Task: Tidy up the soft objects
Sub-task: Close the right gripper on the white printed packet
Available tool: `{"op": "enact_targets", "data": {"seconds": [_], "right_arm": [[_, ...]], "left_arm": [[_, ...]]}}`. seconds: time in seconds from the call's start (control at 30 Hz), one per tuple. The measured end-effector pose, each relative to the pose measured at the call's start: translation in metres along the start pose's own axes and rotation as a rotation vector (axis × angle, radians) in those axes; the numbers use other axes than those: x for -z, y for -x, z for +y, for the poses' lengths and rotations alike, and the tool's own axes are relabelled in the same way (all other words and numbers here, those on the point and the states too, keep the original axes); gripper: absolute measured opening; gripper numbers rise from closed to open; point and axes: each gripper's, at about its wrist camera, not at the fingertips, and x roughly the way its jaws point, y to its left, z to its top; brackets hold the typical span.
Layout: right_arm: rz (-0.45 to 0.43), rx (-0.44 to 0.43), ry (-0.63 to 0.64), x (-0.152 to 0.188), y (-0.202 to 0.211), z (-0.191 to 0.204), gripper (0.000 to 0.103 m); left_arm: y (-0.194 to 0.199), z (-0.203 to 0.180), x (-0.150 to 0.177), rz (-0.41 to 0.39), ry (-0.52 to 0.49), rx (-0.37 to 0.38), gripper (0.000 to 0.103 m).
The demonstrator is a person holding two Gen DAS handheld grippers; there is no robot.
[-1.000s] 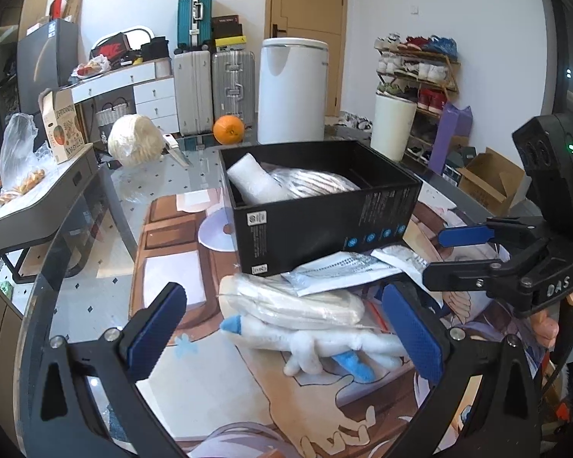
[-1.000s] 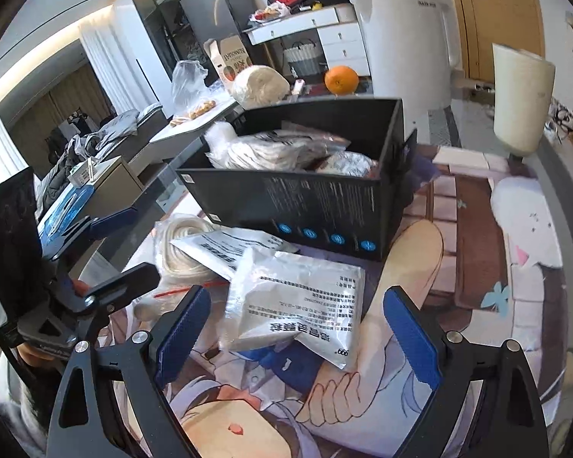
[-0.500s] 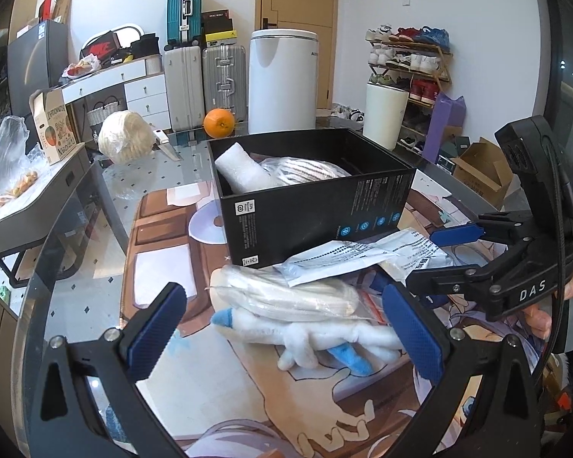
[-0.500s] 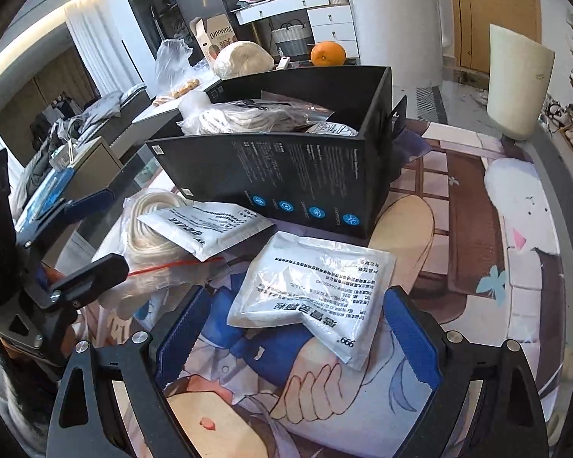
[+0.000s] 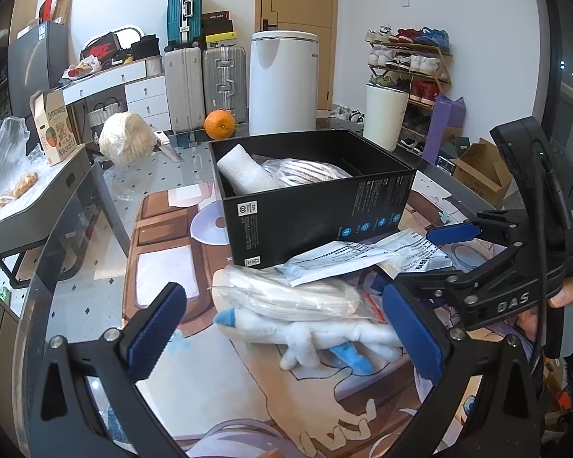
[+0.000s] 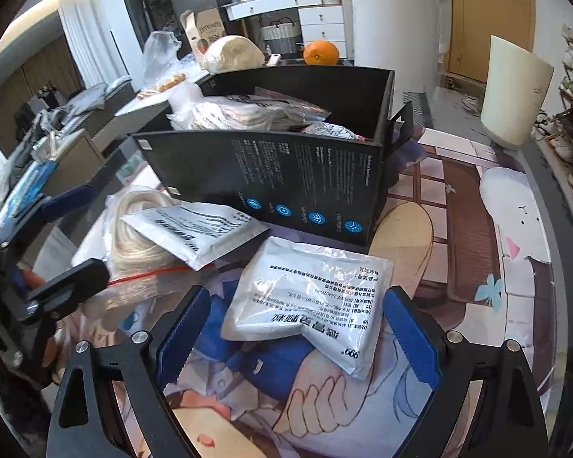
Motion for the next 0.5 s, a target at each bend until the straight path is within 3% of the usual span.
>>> {"op": "enact_targets", "data": {"seconds": [0.13,0.5], "right_arm": [[0.011,0.062,0.02,0.001,-0.002,0.003,0.094],[0.022,0.118,0.022,0.006,-0.003,-0.006,0.099]], "left_arm": [[0.001,0.002,0.001,0.0,0.001,-0.008,0.103],[0.0,0.001,0.001,0.0,-0.005,0.0,0.103]]}}
